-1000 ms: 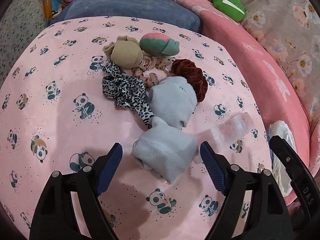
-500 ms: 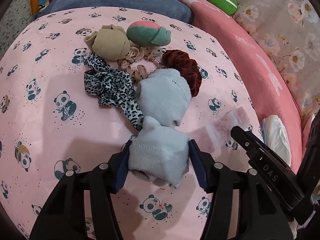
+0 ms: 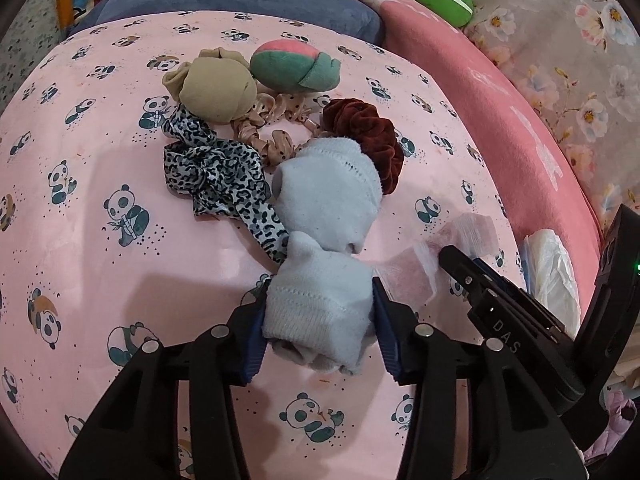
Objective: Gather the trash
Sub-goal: 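Grasp the light blue sock with the left gripper while the right gripper lifts the pink strip, then carry the pink strip and blue sock to the bin and open both grippers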
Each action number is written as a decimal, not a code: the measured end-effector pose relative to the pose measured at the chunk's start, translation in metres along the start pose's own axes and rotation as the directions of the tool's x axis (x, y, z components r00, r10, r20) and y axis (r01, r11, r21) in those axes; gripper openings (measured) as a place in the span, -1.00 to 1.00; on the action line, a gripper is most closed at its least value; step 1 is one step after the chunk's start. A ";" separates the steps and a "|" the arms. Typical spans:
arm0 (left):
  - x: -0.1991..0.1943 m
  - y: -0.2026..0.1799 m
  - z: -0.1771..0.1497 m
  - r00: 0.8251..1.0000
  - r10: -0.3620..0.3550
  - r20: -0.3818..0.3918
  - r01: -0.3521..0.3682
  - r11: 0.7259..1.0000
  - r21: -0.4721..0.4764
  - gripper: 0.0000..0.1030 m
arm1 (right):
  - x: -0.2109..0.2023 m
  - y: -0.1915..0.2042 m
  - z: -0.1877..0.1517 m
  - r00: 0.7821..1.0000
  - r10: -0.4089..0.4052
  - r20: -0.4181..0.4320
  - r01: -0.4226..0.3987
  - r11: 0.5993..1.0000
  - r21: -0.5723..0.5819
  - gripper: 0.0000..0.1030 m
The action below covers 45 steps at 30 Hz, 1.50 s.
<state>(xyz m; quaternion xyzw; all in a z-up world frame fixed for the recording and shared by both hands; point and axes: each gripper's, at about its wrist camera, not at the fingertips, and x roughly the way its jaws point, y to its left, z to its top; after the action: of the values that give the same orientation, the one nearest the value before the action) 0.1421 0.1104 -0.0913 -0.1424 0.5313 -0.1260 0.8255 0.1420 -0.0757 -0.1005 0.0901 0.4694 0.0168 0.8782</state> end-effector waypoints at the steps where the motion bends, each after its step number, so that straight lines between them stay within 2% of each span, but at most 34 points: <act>1: 0.000 0.000 0.000 1.000 0.000 0.000 0.000 1.000 0.000 -0.16 | -0.001 0.000 0.000 1.000 0.000 0.000 0.000 1.000 0.001 -0.79; 14: -0.021 -0.027 -0.006 0.999 -0.021 0.031 0.020 0.999 0.045 -0.22 | -0.050 -0.011 0.005 0.995 0.015 0.098 -0.018 0.999 0.027 -0.84; 26: -0.043 -0.092 -0.015 0.996 -0.068 0.065 0.056 0.985 0.165 -0.22 | -0.119 -0.047 0.007 0.973 -0.005 0.229 -0.014 0.997 0.079 -0.84; 35: -0.043 -0.156 -0.027 0.993 -0.099 0.060 0.078 0.956 0.284 -0.22 | -0.154 -0.096 -0.005 0.957 -0.049 0.285 0.001 0.986 0.166 -0.84; 45: -0.029 -0.227 -0.043 0.990 -0.138 0.021 0.117 0.906 0.406 -0.22 | -0.173 -0.163 -0.025 0.945 -0.131 0.300 0.041 0.956 0.290 -0.85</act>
<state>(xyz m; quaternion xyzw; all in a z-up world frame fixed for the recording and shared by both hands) 0.0781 -0.0940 -0.0004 -0.0062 0.4629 -0.2832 0.8399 0.0158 -0.2518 0.0000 0.1937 0.3238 -0.1031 0.9203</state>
